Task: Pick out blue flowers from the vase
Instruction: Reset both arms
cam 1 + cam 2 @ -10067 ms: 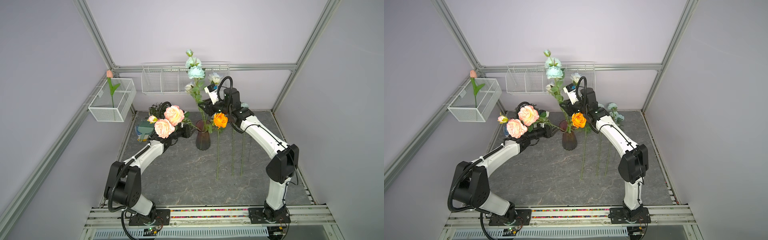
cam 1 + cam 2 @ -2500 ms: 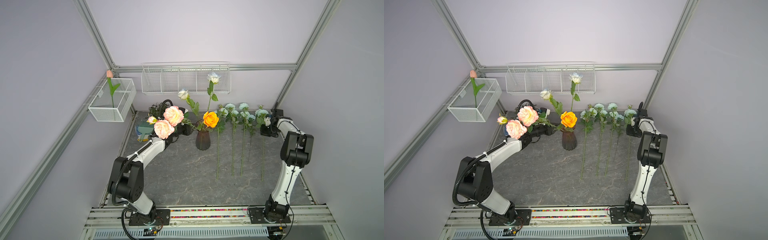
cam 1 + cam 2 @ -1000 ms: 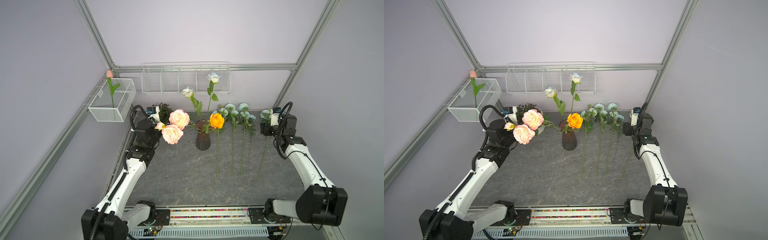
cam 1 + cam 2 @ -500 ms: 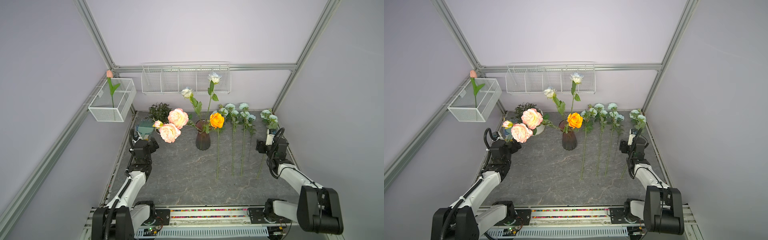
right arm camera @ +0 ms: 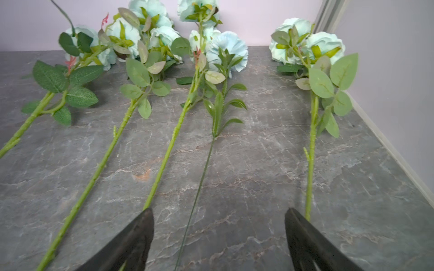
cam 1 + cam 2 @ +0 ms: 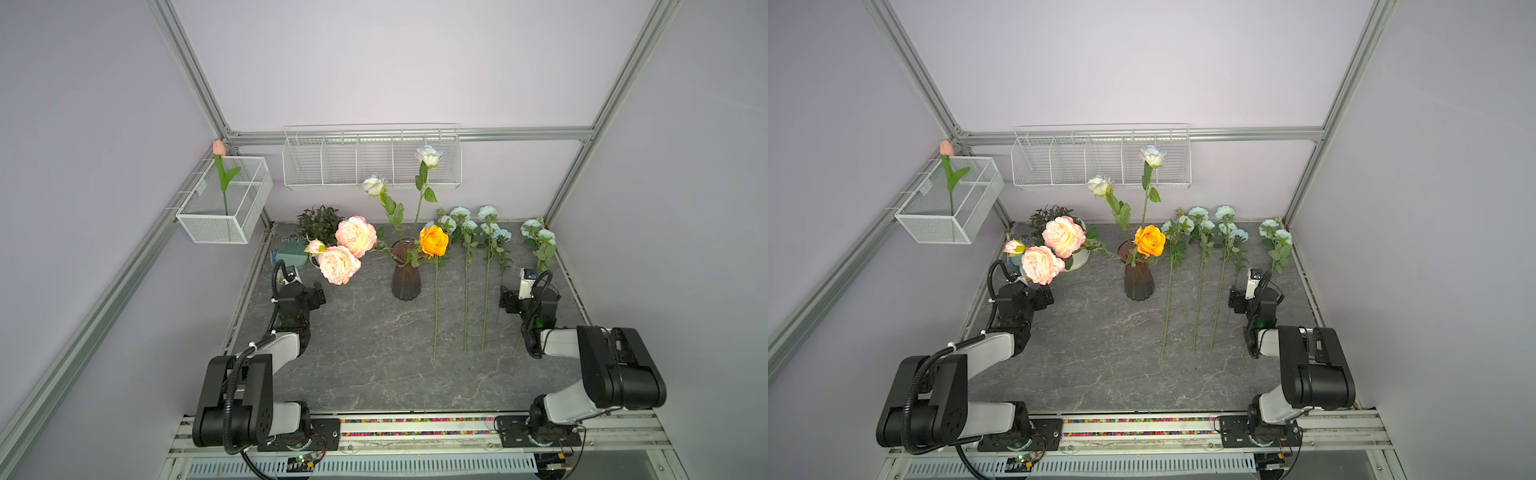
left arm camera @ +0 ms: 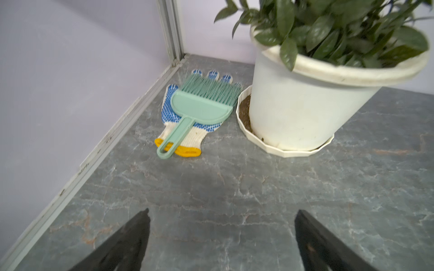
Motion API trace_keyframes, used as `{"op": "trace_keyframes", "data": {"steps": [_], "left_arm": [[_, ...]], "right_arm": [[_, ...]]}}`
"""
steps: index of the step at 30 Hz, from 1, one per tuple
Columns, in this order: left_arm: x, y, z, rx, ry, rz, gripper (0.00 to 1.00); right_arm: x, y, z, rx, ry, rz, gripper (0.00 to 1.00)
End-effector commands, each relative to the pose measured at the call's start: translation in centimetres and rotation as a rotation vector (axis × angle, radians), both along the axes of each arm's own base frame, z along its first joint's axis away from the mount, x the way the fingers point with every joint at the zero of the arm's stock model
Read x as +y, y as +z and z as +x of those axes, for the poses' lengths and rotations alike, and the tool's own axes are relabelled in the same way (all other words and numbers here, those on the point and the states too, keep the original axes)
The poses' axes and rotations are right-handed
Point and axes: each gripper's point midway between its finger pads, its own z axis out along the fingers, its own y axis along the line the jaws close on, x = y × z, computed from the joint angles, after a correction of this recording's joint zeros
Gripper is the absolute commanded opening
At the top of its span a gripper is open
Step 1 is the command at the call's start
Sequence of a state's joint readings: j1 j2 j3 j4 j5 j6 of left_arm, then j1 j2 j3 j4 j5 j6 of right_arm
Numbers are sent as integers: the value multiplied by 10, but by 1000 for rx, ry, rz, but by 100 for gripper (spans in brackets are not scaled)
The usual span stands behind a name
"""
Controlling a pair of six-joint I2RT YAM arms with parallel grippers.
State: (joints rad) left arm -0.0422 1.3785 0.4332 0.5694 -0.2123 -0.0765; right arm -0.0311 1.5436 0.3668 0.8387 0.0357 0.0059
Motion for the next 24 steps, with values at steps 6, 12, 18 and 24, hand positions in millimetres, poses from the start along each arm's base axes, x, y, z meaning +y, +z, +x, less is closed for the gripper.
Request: {"op": "trace_keyframes", "data": {"steps": [6,12,18,24], "left_arm": [[0,-5,16,-69,1,48,100],[1,-5,16,-59,8,41,99],[1,-5,16,-55,9,39,99],[1,-5,16,-52,8,39,99]], "right_arm": [[2,21,7,-109,10,-27,88],[10,21,6,-110,62,-29,89],[12,21,6,-111,75,-24,89],[8,21,7,-107,50,-26,88]]}}
